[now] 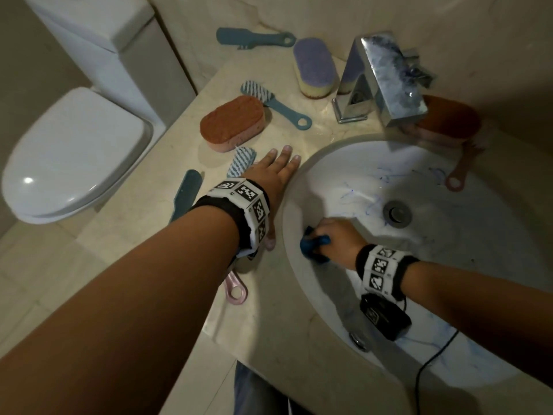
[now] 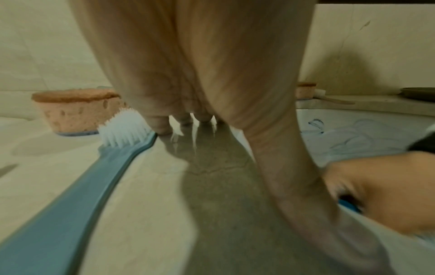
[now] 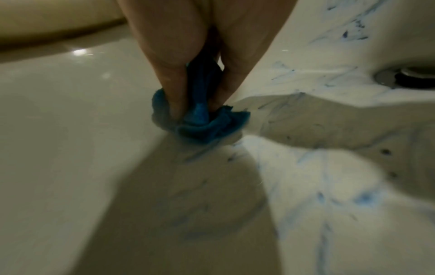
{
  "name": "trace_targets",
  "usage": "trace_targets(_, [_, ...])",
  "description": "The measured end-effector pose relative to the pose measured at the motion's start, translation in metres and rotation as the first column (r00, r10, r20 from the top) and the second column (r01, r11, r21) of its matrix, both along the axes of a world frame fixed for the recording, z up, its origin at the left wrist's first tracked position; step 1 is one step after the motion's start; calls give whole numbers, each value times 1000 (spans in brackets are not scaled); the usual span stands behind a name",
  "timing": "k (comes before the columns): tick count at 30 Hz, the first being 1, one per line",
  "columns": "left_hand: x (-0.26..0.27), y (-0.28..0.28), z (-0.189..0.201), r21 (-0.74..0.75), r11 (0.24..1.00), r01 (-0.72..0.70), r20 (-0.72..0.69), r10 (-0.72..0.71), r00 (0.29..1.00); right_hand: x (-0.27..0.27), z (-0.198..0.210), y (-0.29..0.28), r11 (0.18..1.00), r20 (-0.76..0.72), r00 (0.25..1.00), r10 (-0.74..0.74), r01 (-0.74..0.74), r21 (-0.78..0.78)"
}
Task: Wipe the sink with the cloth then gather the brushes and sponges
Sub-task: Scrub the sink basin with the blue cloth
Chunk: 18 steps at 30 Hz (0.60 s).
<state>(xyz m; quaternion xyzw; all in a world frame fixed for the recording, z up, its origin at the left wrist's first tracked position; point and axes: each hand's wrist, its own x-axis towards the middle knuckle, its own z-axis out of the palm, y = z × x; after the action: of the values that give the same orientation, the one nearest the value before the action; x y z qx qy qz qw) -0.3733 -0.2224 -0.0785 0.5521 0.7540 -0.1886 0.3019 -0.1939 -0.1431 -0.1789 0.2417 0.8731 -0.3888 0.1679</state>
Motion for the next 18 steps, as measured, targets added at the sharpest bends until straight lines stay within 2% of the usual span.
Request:
trace_targets(3, [0,0,-3,4,1000,-1,-3,1,1000,19,4,-8,987,72,987,140,-133,-92])
trace_targets(5, [-1,0,-4,11,1000,9,-28,-8,1000,12,5,-4,993,58,993,99,-94,-72])
trace_targets(8, [0,0,-5,6,1000,23,-57,-23,998,-7,-2,6,999,-15,999,-41,41,-8])
trace_targets(9, [0,0,-4,7,1000,21,-58,-21,998,-10,-2,7,999,-32,999,-42,42,3])
trace_targets(11, [1,-1,-4,10,1000,21,-53,-20,998,-1,2,4,1000,-5,1000,30,-30,6])
trace_targets(14, [0,-1,-4,28,1000,8,-39,-7,999,32,16,-7,975,123,967,223,-218,-54])
trace_targets(16, [-1,-1,-5,30,999,11,-37,-10,999,48,18,-11,963,121,958,259,-246,-112])
trace_targets(18, [-2,0,-8,35,999,16,-44,-15,999,46,15,-9,970,87,970,227,-217,-110])
